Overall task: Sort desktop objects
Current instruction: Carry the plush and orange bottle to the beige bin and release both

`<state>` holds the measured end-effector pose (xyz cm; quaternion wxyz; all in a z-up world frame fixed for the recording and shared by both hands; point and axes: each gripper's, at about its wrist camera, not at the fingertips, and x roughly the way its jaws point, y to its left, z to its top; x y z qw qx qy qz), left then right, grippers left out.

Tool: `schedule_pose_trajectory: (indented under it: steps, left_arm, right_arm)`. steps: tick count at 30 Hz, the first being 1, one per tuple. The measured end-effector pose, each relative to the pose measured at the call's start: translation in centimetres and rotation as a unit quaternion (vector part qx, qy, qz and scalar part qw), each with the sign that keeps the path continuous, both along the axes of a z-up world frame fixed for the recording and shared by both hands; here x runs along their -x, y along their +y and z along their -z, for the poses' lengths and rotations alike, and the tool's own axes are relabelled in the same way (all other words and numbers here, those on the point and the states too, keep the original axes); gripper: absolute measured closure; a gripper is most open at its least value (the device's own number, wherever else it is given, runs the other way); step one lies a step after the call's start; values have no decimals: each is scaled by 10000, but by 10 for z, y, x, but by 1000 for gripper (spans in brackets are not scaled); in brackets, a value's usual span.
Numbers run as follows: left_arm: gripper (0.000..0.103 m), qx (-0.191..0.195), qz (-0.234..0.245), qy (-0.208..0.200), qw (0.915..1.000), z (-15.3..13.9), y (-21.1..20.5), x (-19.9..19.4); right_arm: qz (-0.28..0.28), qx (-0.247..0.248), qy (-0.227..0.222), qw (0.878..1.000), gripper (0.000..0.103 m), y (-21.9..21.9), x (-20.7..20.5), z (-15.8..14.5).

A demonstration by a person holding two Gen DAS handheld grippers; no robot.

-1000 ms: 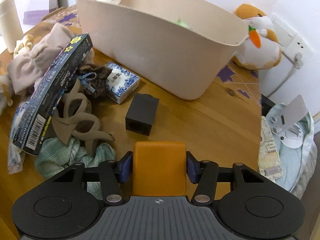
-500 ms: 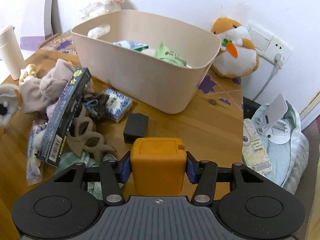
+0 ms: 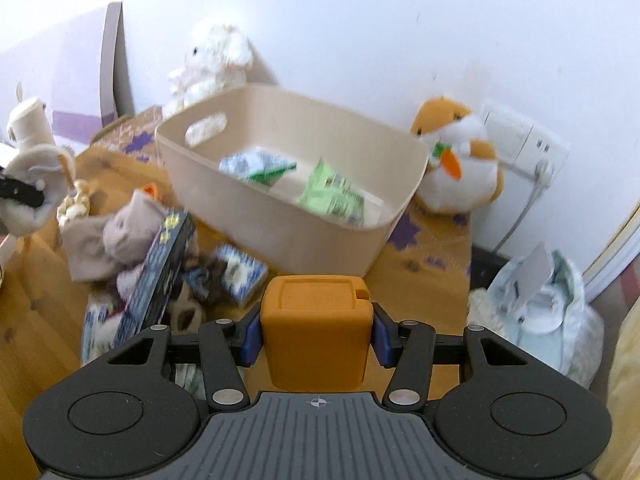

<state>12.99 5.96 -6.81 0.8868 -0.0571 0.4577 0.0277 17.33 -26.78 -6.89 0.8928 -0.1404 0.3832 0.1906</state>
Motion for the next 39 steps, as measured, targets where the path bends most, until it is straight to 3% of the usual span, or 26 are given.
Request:
schedule_pose_trajectory:
  steps: [13,22,26,33,39]
  left_arm:
    - [81,-223,259,-725,9968,-48,-16,-67]
    - [81,-289,360,-1022,9937,-52,-45,-119]
    - [81,31,89,-902,9959,-42,-53,-142]
    - [81,86,14,-496,9987,-13,-70,-167]
    - [81,-114,78,-190,9997,10,-80,-185]
  right_arm:
    - [-46,-6,-617,9981,53,1,-42,-43]
    - [55,48,-897,9959,53,13,-89,-54]
    - [381,-119,-856,9955,53,18,-110,-51]
    - [426,52,-718,9965,53,35,-136,-29]
    - [349,299,-449,9979,53,51,-153,-4]
